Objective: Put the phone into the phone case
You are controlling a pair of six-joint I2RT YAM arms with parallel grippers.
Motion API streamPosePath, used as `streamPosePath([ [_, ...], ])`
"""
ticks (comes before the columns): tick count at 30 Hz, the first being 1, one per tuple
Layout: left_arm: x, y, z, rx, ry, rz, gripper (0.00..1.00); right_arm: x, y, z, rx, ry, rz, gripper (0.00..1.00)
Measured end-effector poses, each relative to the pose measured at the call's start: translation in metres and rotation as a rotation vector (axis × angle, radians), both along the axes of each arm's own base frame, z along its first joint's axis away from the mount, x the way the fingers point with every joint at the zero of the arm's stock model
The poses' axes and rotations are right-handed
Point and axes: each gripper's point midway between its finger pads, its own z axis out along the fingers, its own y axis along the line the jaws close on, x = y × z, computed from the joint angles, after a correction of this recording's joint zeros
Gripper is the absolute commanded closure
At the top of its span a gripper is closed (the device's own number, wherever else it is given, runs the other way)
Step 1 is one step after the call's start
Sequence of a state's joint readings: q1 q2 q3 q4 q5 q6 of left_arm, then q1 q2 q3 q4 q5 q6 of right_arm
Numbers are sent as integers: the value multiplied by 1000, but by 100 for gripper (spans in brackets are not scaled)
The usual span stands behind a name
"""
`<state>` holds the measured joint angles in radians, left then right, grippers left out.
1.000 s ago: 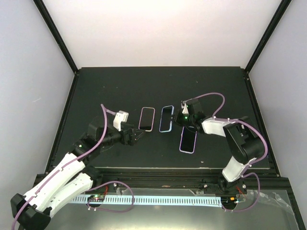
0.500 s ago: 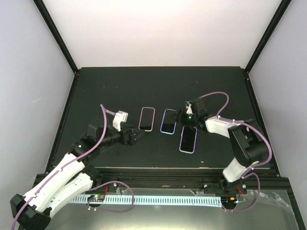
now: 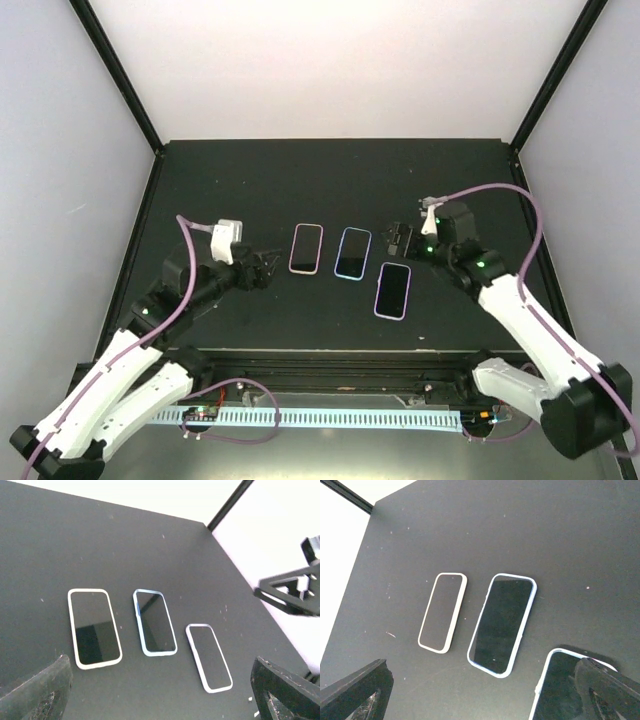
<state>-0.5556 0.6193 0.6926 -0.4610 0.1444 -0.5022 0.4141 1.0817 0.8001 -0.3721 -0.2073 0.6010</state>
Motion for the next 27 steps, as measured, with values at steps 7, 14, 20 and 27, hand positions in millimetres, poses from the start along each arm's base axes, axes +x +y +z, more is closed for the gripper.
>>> streamPosePath([
  [7, -1, 12, 46, -39, -99, 54, 1, -43, -24, 69, -4, -138, 9, 0],
  [14, -10, 17, 83, -92, -178, 53, 1, -82, -38, 105, 64, -229, 8, 0],
  [20, -21, 23, 96, -123, -222, 48, 1, -102, -45, 126, 106, -284, 5, 0],
  [27, -32, 30, 98, -160, -247, 55, 1, -111, -46, 129, 138, -282, 11, 0],
])
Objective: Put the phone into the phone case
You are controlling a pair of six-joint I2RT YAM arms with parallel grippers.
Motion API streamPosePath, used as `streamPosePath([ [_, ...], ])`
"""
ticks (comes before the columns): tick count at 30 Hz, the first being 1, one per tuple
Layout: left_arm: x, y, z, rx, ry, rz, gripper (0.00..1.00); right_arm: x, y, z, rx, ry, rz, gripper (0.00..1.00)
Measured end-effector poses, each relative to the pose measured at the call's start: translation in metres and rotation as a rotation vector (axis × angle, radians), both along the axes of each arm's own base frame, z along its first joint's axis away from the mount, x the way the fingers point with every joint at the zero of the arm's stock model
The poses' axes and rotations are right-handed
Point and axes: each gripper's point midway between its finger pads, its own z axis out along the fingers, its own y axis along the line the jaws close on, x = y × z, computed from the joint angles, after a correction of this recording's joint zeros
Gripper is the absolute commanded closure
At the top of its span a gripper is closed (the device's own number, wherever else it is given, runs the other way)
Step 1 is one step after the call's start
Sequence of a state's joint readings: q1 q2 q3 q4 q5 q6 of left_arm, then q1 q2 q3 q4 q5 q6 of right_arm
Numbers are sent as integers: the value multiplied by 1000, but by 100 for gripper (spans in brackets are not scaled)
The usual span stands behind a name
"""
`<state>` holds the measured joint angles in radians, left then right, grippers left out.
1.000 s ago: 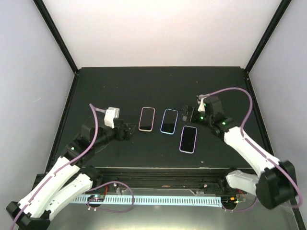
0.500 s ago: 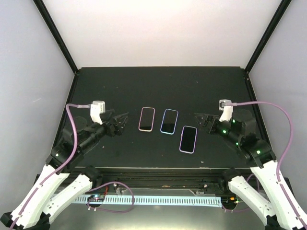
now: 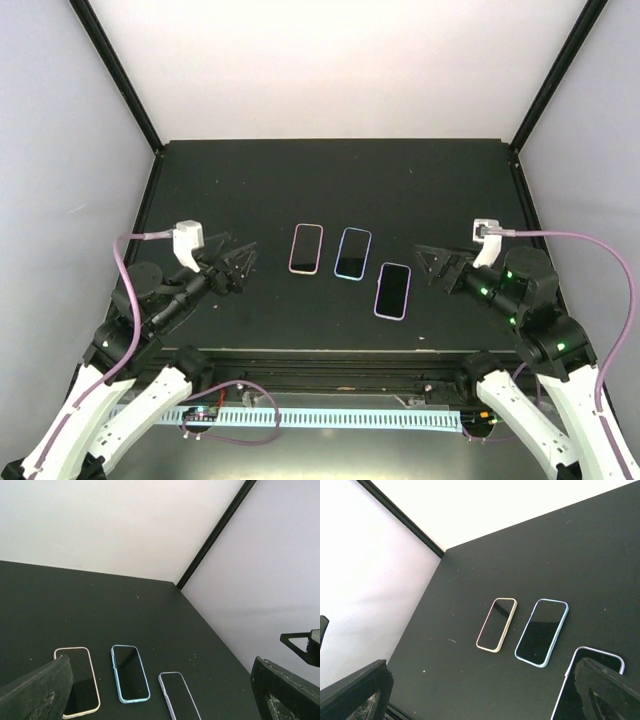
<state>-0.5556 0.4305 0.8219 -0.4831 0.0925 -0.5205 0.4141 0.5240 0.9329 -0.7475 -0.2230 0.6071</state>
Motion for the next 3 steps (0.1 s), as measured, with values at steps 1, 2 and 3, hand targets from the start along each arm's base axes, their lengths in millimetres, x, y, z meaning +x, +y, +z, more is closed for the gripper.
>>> streamPosePath([
  [1, 0, 0, -1, -1, 5, 1, 1, 0, 0, -1, 2, 1, 2, 0],
  [2, 1, 0, -3, -1, 10, 4, 1, 0, 1, -2, 5, 6, 4, 0],
  [3, 1, 0, -5, 0, 15, 5, 1, 0, 2, -5, 7, 13, 6, 0],
])
